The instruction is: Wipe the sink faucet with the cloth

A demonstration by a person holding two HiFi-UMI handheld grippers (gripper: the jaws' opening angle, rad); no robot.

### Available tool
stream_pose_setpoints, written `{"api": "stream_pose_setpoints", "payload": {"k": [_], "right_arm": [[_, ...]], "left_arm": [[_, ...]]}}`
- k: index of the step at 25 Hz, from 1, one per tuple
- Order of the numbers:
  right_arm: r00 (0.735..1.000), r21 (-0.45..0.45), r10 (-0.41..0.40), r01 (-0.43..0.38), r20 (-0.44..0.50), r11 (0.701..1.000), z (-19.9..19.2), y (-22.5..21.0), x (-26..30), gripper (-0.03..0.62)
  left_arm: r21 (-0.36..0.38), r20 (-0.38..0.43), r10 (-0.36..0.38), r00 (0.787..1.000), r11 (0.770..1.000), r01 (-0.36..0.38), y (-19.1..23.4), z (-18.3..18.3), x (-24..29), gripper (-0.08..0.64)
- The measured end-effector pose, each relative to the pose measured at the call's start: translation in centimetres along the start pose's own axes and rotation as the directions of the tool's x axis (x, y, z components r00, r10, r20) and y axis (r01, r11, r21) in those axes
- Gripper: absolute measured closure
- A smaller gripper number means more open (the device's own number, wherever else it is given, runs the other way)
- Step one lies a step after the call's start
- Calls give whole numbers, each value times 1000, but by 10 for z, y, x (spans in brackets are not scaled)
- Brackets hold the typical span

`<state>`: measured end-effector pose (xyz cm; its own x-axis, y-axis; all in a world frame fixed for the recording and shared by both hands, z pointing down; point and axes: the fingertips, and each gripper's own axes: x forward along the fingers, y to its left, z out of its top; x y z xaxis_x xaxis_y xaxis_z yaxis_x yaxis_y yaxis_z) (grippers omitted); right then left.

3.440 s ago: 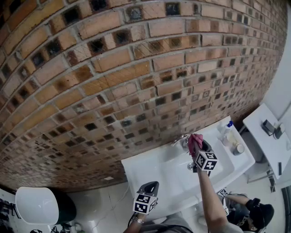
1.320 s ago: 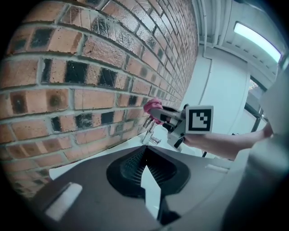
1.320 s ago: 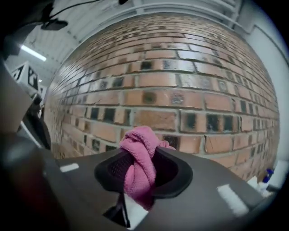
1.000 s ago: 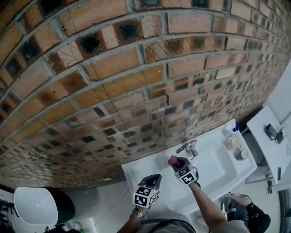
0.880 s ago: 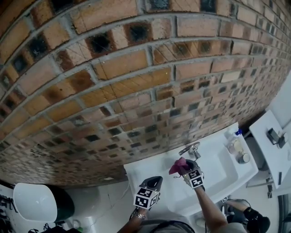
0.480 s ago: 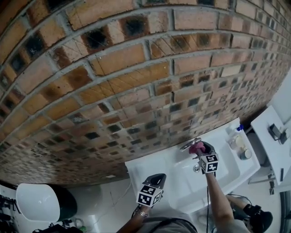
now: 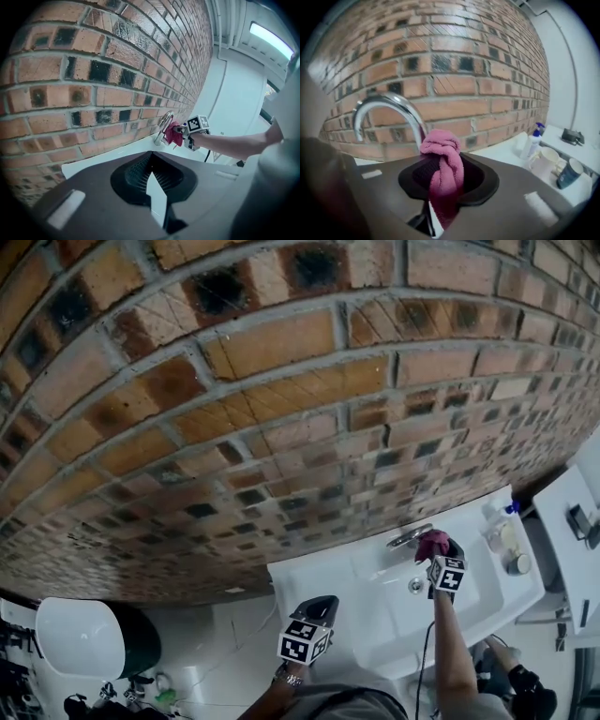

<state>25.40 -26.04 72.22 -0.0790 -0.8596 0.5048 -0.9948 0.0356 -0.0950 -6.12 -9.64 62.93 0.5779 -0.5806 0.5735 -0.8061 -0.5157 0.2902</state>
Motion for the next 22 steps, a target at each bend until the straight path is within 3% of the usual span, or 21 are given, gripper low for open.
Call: {"api": "stream_pose_setpoints", "payload": {"k": [2,3,6,8,9,11,14,19,22], "right_arm": [[998,27,-42,43,-55,999,-12,-25,12,494],[996,-1,-49,49,-70,999,-14,-34,16,495],[987,-125,6,-26,-160,992,-34,-34,32,499],[970,-156,28,-68,-241,985,-65,-29,38,502],[964,-137,22,-60,-265,989,-80,-31,36,503],[953,-12,21,-26,-302,1000,-110,-36,24,506],[952,133,83,-45,-295,990,-131,-8,3,506],[960,193,104,-54,-260,980,-105,32,-17,511],[953,242,197,-140,-231,960,-80,51,-42,511]], "left_arm": [[1,-4,-3,1000,1000,3,0,-1,1,543],[2,-6,-7,1000,1000,7,-2,-1,2,543],[9,-10,-14,1000,1000,14,-4,-1,5,543],[9,-15,-15,1000,1000,15,-4,-1,6,543],[8,-16,-15,1000,1000,15,-4,-1,6,543],[8,-14,-16,1000,1000,16,-6,-1,7,543],[5,-14,-17,1000,1000,17,-7,-1,8,543],[6,-6,-41,999,999,41,-14,2,15,543],[19,1,-62,998,998,62,-23,6,17,543]]}}
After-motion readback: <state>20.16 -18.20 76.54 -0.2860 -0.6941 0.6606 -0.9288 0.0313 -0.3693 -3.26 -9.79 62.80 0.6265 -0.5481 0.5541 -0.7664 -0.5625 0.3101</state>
